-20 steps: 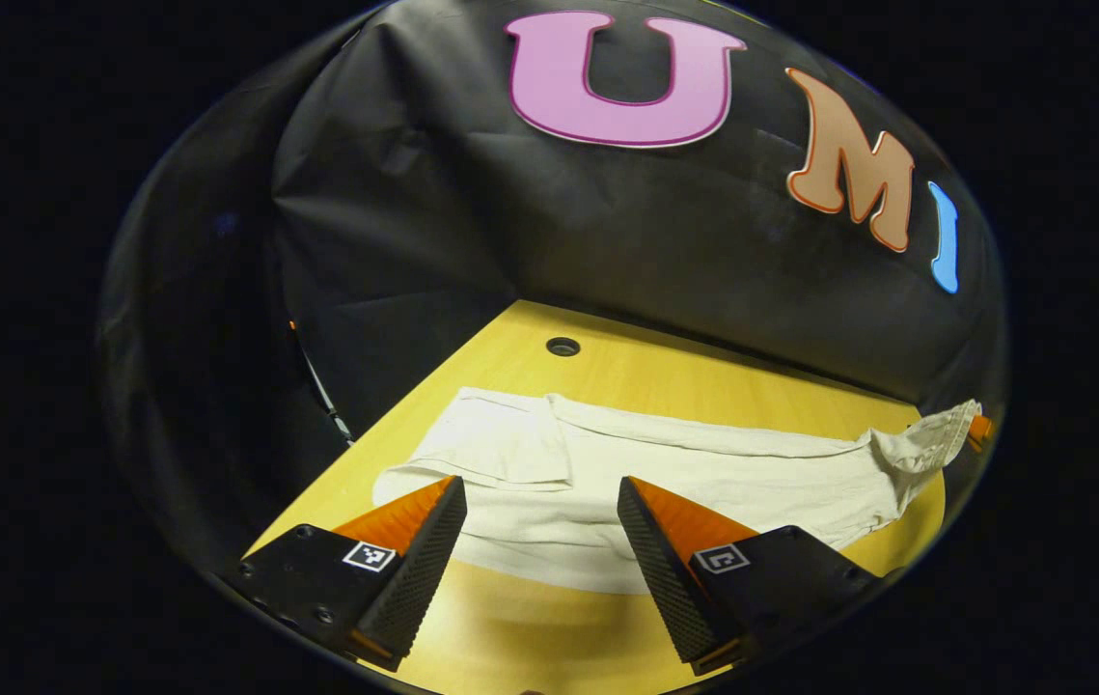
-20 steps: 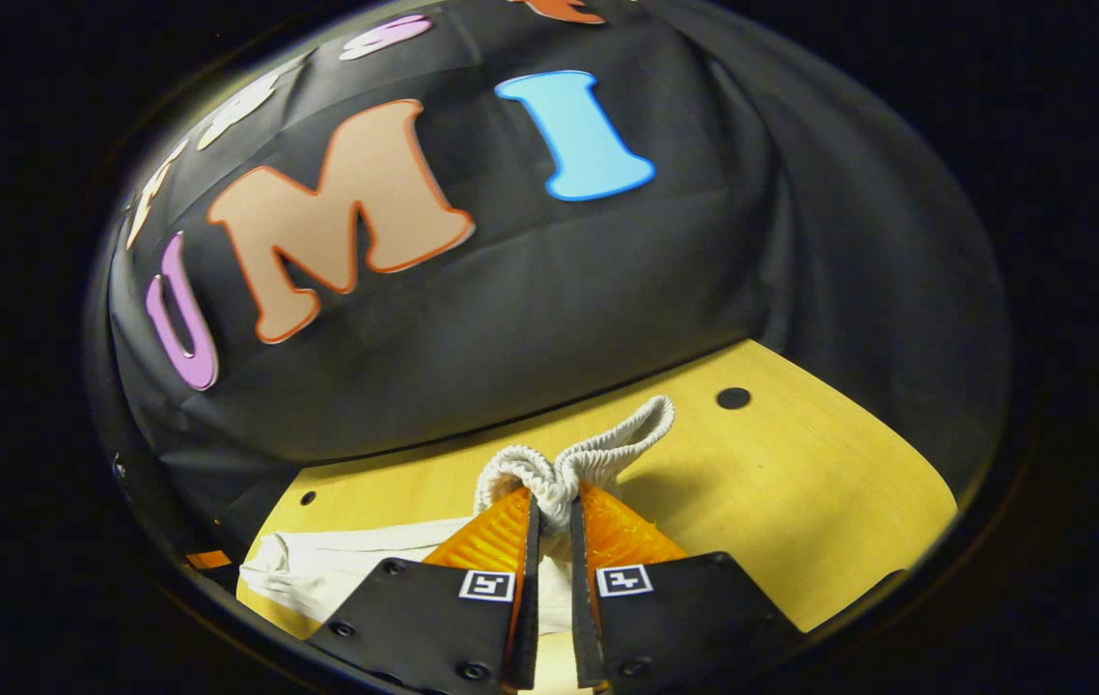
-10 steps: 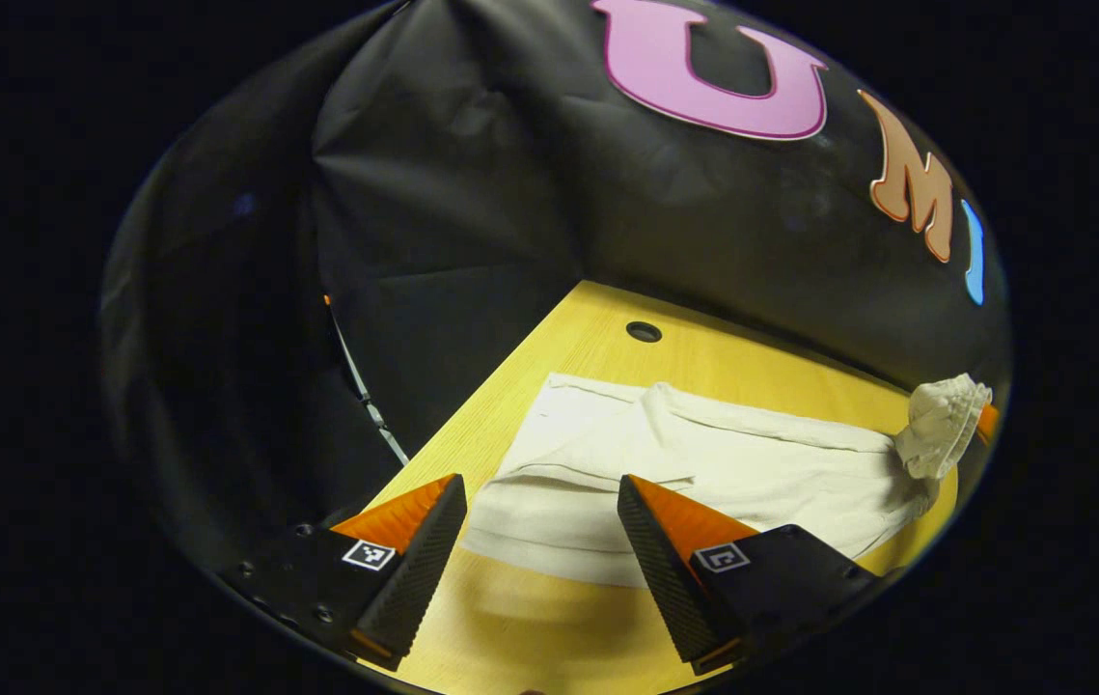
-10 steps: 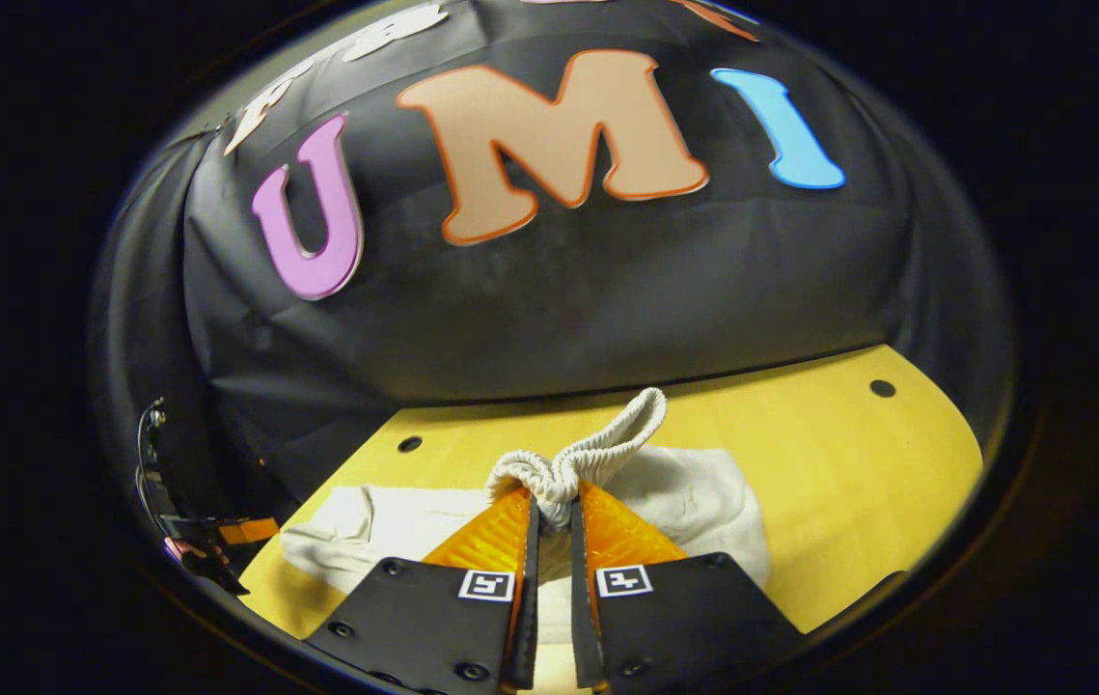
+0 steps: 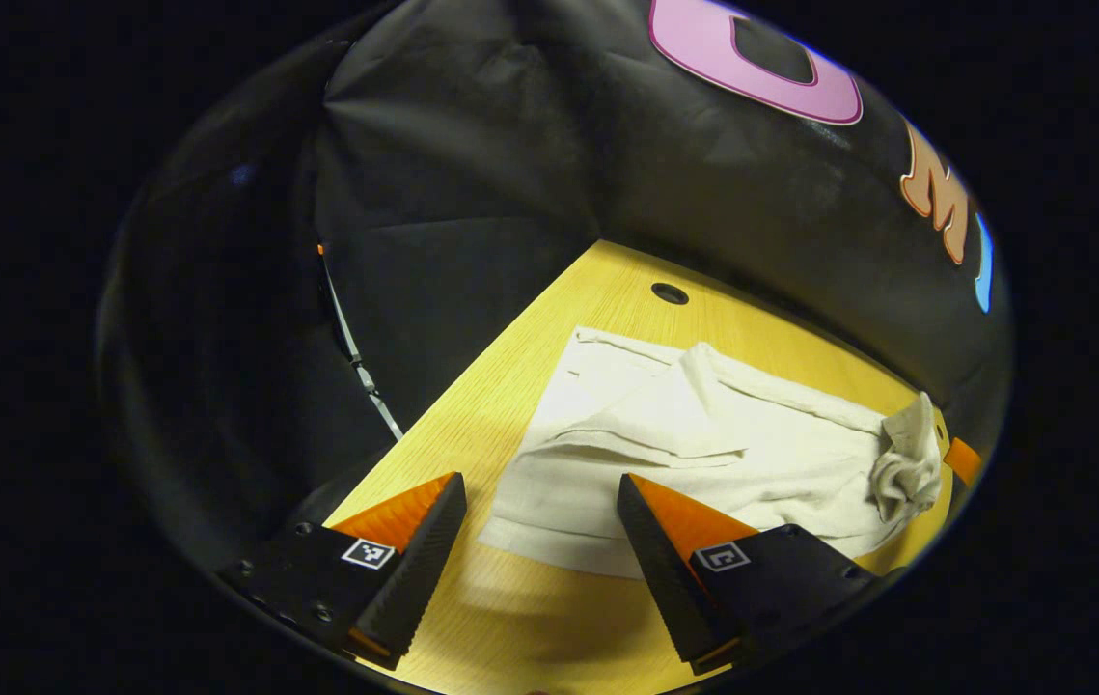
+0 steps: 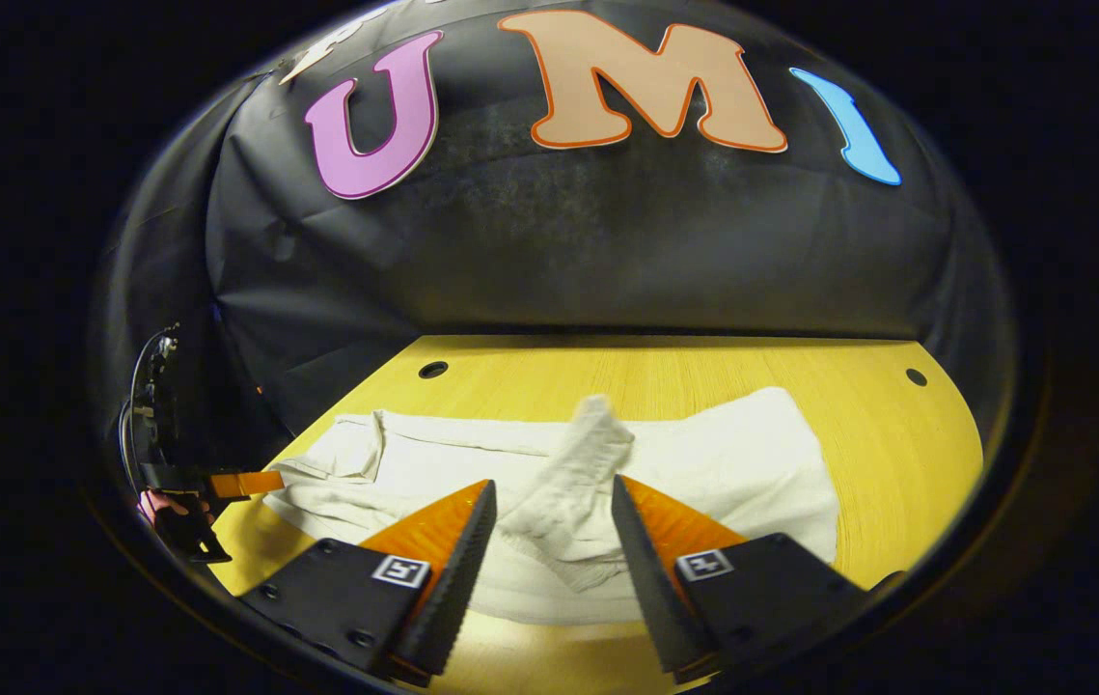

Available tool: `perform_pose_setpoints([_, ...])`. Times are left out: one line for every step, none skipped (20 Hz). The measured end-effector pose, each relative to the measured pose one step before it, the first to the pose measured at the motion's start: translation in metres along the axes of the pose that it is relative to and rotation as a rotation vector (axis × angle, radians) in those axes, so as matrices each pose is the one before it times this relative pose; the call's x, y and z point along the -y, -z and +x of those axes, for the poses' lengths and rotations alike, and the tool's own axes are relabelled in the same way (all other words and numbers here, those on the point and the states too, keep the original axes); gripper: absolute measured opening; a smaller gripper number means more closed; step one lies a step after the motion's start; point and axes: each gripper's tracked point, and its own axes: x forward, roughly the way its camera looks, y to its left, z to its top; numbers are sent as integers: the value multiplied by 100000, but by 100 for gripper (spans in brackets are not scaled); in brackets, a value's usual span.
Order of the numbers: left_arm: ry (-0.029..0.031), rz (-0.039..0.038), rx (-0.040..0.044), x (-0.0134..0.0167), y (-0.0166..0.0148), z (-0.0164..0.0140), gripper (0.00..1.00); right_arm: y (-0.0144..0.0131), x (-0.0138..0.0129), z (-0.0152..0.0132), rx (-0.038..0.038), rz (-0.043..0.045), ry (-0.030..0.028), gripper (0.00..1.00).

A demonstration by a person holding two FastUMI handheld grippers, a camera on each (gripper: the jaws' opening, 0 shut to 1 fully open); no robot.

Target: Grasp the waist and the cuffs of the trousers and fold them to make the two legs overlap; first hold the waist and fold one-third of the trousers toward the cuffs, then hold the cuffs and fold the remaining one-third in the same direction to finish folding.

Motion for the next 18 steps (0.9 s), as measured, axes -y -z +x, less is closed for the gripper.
perform_pose_setpoints([454,-210,-987,134,6,-94,96,22,76,97,91,206,815,85])
perform_pose_setpoints([352,9,-1011,-219,49,-79,96,-256,355,-55,258,610,1245,94])
perform_pose_setpoints([106,60,-550,-38,35,29,96,-235,357,-94,285,591,1190,94])
perform_pose_setpoints([44,86,-400,15,19,-8,96,-328,312,-125,541,511,1067,94])
perform_pose_setpoints([-207,-94,-522,-78,108,14,96,-217,431,3,552,335,1103,93])
perform_pose_setpoints([-231,400,67,4,-129,-62,96,-225,428,-81,494,269,997,93])
perform_pose_setpoints([-268,931,243,-92,106,133,96,-221,340,-59,489,143,804,93])
perform_pose_setpoints([-466,1060,-679,25,145,-18,96,-60,293,-104,23,19,759,93])
perform_pose_setpoints([-847,1521,-146,-94,110,-11,96,-39,270,-40,-130,-45,458,94])
perform_pose_setpoints([-778,1774,-26,-75,93,81,96,58,249,-87,-104,-196,516,93])
perform_pose_setpoints([-1225,1781,-140,-82,87,68,95,45,174,-63,-326,-308,306,93])
perform_pose_setpoints([-1376,1899,-220,-57,267,26,95,140,147,-140,-278,-312,245,93])
perform_pose_setpoints([-1389,2222,423,-207,32,97,95,-8,29,-143,86,-184,-13,94])
perform_pose_setpoints([261,680,132,11,-179,-99,95,34,19,-138,-99,-289,-30,94])
perform_pose_setpoints([362,-328,863,-62,-348,-222,91,29,53,-129,-193,-445,-66,94])
perform_pose_setpoints([175,-41,-317,-103,-51,-45,87,81,117,-141,-49,-486,-22,94])
perform_pose_setpoints([1105,336,325,114,-143,-111,82,50,106,-155,-74,-347,48,94])
perform_pose_setpoints([1782,47,111,714,94,346,79,108,122,-72,-368,-277,85,94])
